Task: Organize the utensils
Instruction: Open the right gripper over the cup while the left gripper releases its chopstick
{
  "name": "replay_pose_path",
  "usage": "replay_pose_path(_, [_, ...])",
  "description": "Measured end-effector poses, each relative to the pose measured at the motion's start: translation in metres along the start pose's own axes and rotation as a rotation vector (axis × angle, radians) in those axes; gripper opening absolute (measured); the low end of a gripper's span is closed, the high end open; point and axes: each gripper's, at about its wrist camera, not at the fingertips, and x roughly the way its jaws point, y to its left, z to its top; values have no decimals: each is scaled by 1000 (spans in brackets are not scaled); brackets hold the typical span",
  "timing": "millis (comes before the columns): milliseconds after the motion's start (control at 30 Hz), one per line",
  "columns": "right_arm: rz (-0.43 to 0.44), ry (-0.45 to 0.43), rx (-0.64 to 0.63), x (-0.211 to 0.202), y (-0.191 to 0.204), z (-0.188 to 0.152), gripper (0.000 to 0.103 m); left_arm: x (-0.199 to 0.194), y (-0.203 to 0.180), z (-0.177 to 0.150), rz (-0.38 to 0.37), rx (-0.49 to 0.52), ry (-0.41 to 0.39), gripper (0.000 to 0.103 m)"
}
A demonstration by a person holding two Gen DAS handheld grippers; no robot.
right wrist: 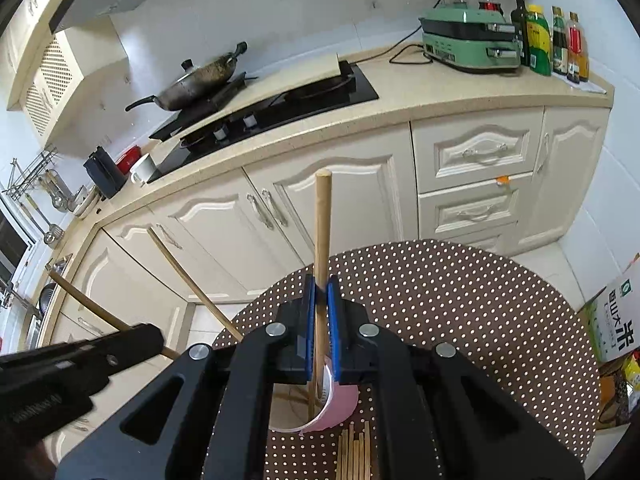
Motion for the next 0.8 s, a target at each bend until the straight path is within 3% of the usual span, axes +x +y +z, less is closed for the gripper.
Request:
replay_pose_path(567, [0, 76, 32, 19, -5, -2, 11, 27, 19, -3, -50, -68, -100, 7])
replay_pose_path(633, [10, 85, 41, 19, -7, -3, 28, 31, 18, -3, -60, -50, -80, 7])
replay_pose_path(667, [10, 89, 50, 17, -8, -2, 47, 33, 17, -4, -61, -40, -68, 7])
replay_pose_path(700, [7, 83, 57, 15, -9, -2, 55, 35, 16, -4, -52, -27, -44, 7])
replay_pose_path(800, [2, 78, 58, 7, -10, -2, 59, 39, 14, -7, -54, -17, -19, 7])
